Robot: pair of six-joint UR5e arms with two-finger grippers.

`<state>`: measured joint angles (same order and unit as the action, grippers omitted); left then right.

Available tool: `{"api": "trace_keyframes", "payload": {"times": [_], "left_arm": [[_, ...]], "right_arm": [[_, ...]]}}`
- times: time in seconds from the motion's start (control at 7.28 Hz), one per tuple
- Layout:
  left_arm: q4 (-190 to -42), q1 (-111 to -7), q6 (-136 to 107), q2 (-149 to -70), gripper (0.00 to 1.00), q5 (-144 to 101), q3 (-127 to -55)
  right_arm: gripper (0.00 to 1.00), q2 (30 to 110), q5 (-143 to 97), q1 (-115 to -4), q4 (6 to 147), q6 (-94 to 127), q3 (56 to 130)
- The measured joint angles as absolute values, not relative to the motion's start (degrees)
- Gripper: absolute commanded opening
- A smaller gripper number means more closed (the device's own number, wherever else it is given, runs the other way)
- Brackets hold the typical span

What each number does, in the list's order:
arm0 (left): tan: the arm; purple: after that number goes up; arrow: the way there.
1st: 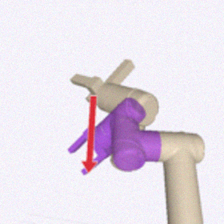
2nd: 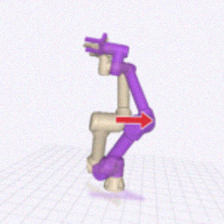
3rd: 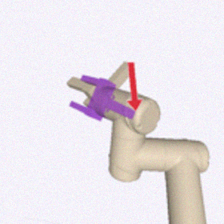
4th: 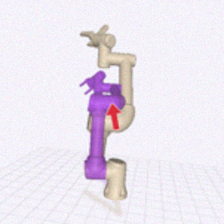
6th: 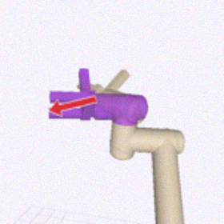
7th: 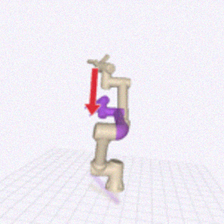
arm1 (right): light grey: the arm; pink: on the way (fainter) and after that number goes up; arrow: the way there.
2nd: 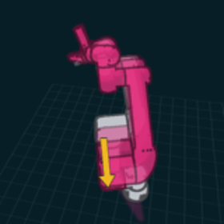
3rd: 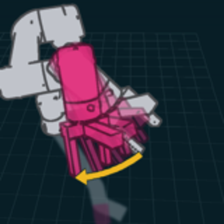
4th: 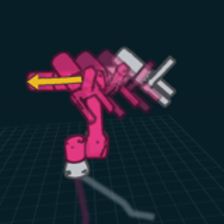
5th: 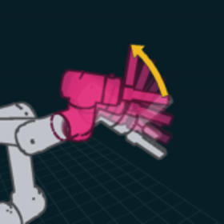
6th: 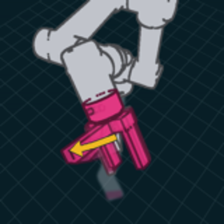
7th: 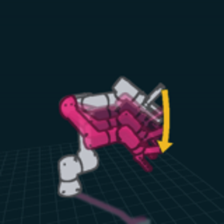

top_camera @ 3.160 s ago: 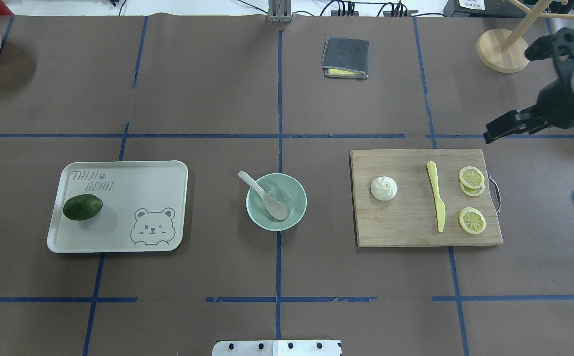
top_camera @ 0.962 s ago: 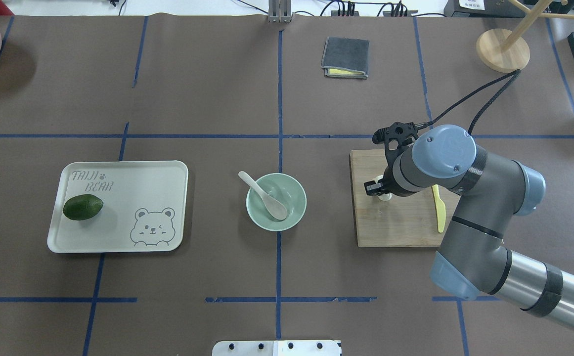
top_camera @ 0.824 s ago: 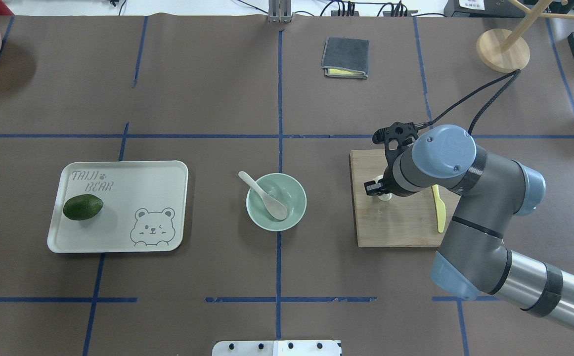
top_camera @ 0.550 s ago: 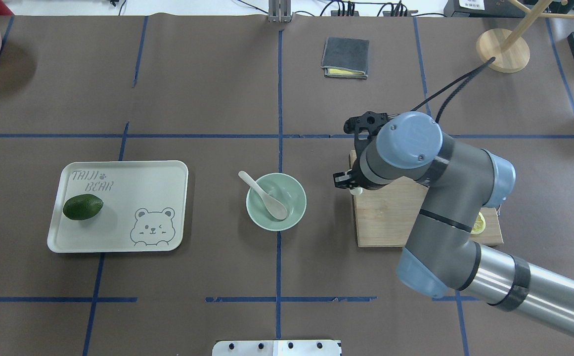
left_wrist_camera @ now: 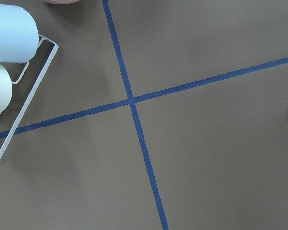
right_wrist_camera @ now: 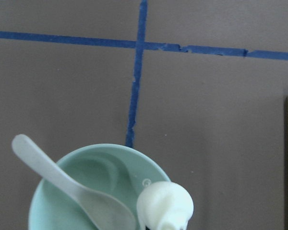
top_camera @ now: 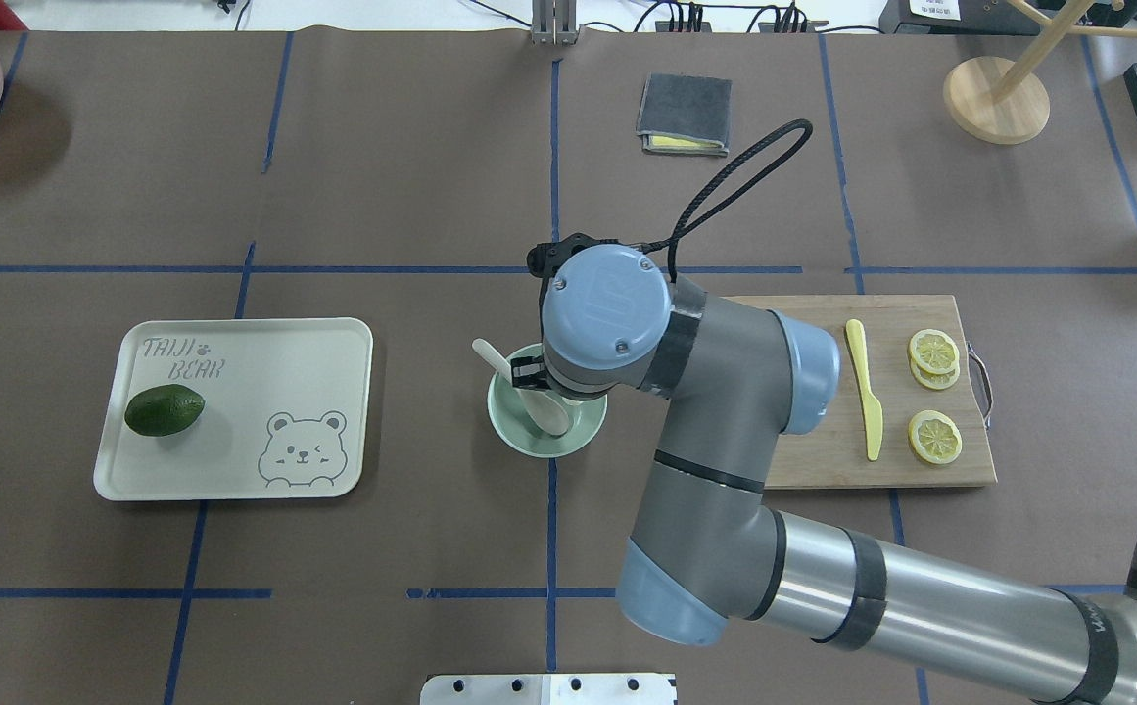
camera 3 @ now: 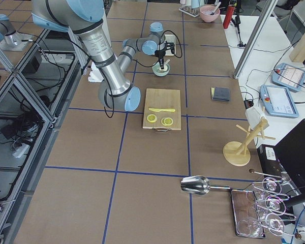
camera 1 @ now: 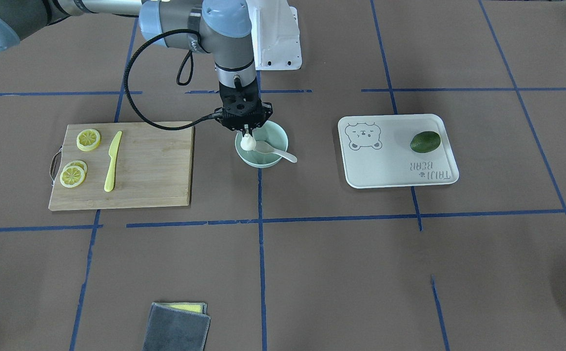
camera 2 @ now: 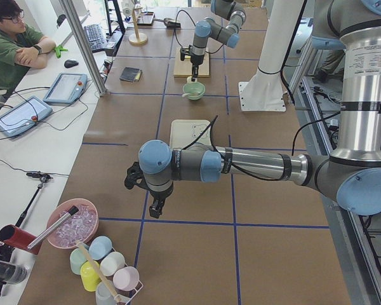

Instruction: Put spoon and bun in bowl

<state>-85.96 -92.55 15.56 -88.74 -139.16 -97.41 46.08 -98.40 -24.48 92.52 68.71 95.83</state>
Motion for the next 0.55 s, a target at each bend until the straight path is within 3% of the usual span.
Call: {"api": "trace_keyframes", "payload": {"times": [0.14,0.41,0.55], "left_arm": [[-85.96,-92.55,15.56,-88.75,1.00,-139.19,-97.43],[-85.96,-92.55,15.56,-88.80,1.00,-139.21,-97.42],[-85.96,-92.55,15.56,-88.83,1.00,-139.22,-97.42]], "right_arm": [[0.44,44.57,-97.48,-23.40,92.48,69.16,93.73],[1.00,43.66,-95.61,-21.72,92.25,70.22,91.17],[1.00,43.62,-95.01,-21.42,92.17,70.47,90.69]]}}
